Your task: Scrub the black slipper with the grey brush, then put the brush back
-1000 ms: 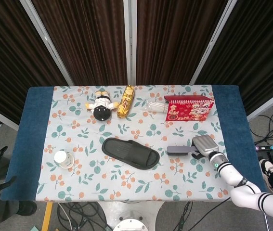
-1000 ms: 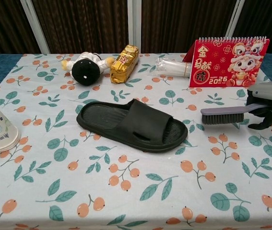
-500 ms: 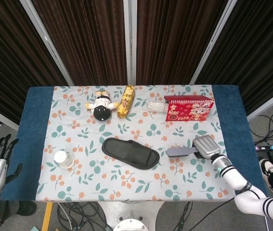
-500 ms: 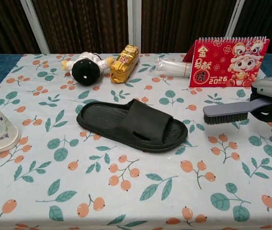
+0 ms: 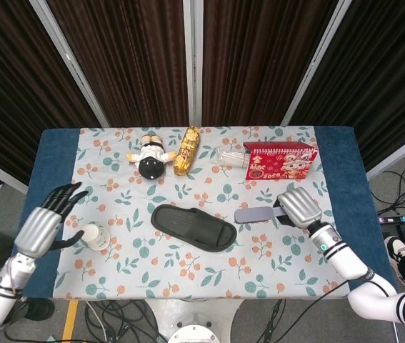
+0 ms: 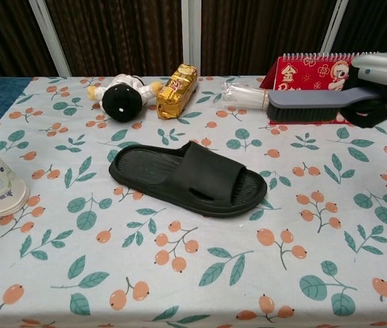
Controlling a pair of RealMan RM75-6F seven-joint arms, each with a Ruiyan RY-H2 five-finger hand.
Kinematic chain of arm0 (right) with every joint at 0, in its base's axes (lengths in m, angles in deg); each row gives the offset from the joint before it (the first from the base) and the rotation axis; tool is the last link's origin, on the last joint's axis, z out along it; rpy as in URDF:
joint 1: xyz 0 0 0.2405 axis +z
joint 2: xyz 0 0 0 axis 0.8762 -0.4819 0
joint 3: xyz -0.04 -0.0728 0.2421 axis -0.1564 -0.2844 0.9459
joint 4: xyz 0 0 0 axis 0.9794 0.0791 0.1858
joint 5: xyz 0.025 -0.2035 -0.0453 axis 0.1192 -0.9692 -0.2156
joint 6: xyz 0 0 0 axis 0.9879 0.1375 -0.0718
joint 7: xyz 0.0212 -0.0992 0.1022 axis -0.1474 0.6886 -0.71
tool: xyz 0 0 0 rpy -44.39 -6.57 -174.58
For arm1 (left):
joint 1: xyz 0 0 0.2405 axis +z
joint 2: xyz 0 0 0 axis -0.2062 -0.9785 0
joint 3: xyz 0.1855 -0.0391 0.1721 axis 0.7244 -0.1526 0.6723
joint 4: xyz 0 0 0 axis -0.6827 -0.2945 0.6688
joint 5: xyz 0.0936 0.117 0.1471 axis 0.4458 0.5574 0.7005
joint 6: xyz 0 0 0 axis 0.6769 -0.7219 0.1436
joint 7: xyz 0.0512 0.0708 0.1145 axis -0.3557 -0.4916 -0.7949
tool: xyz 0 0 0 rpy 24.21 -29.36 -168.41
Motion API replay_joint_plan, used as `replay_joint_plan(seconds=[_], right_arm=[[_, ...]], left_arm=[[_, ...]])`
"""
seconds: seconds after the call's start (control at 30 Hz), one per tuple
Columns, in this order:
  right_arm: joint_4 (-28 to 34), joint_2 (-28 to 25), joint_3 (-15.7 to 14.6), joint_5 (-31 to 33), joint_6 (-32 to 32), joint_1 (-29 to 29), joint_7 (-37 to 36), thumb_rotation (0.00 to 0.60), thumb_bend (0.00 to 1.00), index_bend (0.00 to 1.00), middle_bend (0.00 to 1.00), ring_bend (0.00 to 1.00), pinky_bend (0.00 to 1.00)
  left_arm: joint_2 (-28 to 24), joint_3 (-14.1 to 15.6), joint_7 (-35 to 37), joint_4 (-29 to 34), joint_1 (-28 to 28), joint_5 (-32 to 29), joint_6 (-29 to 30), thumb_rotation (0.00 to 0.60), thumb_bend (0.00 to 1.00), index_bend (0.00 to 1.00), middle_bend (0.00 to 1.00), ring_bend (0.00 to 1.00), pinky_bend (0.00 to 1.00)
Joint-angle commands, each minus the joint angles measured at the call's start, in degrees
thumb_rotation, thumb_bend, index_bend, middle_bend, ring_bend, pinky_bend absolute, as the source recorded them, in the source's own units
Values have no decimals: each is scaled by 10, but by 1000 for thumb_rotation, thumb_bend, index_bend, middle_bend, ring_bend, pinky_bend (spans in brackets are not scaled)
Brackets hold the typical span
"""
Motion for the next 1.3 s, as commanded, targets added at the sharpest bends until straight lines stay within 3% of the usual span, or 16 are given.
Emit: replay_joint_plan(seconds=[0.03,0.23,0.53,0.8,1.2,1.3], right_arm=[[24,-9,16,9,19,20,24,600,639,1000,997,1000,1000],[43,-9,30,49,43,39,67,600,639,1000,998,1000,1000],[39,1,28,79,55,46,88,600,639,1000,998,1000,1000],[32,2,27,89,56,48,86,600,637,1000,998,1000,1000],[16,16,15,88,63,50,82,600,636,1000,998,1000,1000],[11,23,11,87,68,52,83,600,635,1000,998,1000,1000]], left_arm=[[18,-9,55,-14,-99,21,-110,600,247,127,136,30,102],[73,-15,60,-56,-203,8,-240,600,209,113,122,30,102],[169,-20,29,-134,-301,-29,-350,600,208,104,104,30,102],[220,-13,34,-187,-347,-58,-394,600,208,104,103,30,102],[266,2,49,-243,-373,-100,-432,600,208,104,106,30,106],[272,4,51,-251,-378,-110,-440,600,209,122,153,43,109]])
